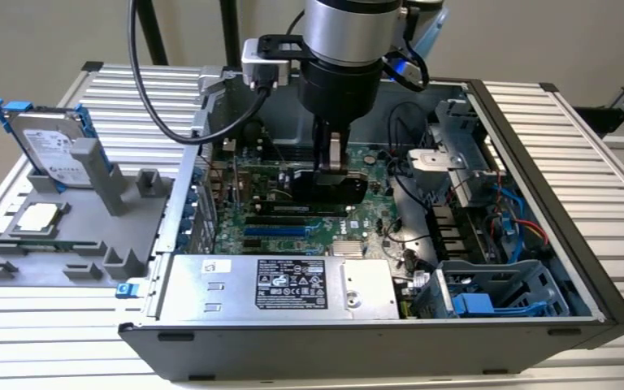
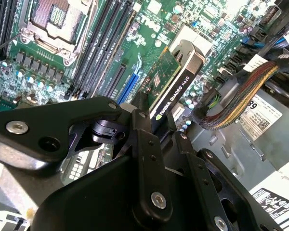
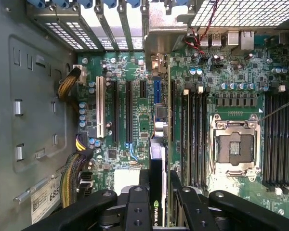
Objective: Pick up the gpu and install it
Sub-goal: 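Insert the gpu into the slot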
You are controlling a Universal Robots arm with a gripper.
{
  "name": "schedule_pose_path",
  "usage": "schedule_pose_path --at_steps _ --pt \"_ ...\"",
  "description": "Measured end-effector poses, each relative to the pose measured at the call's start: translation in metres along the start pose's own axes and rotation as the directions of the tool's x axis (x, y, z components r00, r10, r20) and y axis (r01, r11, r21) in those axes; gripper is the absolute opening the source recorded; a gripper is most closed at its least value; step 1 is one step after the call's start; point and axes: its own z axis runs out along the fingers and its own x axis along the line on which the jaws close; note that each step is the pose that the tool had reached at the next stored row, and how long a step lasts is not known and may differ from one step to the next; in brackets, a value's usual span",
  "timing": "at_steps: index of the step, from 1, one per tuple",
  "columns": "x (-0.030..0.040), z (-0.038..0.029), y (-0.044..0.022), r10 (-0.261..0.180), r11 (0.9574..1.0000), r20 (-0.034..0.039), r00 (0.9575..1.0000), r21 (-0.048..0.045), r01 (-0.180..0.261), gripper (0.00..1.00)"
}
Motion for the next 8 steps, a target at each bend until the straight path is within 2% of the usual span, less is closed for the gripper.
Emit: schedule_pose_path --at_steps 8 --pt "0.0 0.0002 0.0 0.0 1.0 0.0 1.0 0.0 0.0 0.0"
